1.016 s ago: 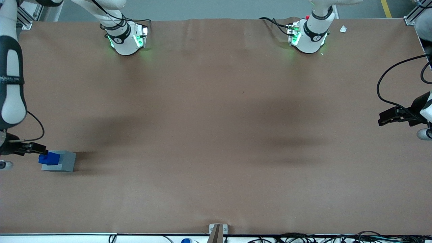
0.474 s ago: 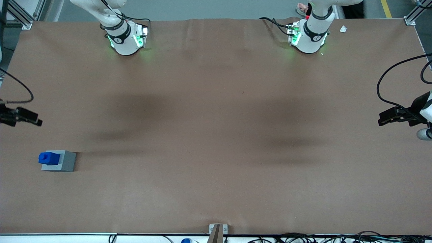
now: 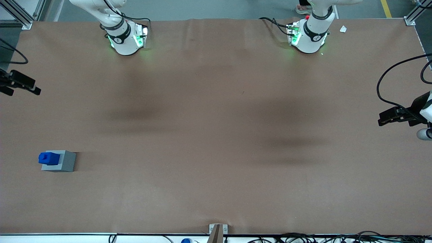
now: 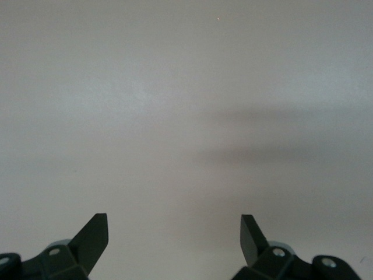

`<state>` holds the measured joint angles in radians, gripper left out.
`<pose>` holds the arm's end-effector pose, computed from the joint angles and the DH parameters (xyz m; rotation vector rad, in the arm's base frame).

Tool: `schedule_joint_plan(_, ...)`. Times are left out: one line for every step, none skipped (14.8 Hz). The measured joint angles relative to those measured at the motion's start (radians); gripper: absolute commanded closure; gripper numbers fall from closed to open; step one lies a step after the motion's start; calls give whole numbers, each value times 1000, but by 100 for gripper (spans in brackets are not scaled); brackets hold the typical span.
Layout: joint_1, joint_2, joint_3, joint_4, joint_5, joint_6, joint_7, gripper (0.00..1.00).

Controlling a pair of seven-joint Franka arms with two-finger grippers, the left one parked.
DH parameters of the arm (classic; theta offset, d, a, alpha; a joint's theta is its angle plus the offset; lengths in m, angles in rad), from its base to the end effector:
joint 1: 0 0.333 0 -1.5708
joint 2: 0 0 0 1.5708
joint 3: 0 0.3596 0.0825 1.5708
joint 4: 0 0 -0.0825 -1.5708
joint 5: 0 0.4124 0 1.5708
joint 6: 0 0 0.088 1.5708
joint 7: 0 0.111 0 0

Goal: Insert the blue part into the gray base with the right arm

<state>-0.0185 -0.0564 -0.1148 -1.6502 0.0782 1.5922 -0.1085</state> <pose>0.5601 -0.0685 0.6587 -3.0570 0.0403 -0.0126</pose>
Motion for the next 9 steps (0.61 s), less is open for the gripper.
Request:
schedule_joint_plan(16,-10,4,-2,0,-4,18,0)
schedule_joint_plan(26,-18,13,-5,-5,-4,27,0)
schedule_joint_plan(32,-21,20,-7,-18,-4,31,0)
schedule_joint_plan(34,-21,22,-8,-33,-4,34,0)
schedule_joint_plan(35,-21,22,-10,-42,-2,35,0)
schedule_joint_plan(35,-21,21,-11,-44,0,36,0)
schedule_joint_plan(35,-21,21,-12,-45,3,36,0)
schedule_joint_plan(35,-21,21,-12,-45,5,36,0)
schedule_joint_plan(35,-21,21,-12,-45,6,36,0)
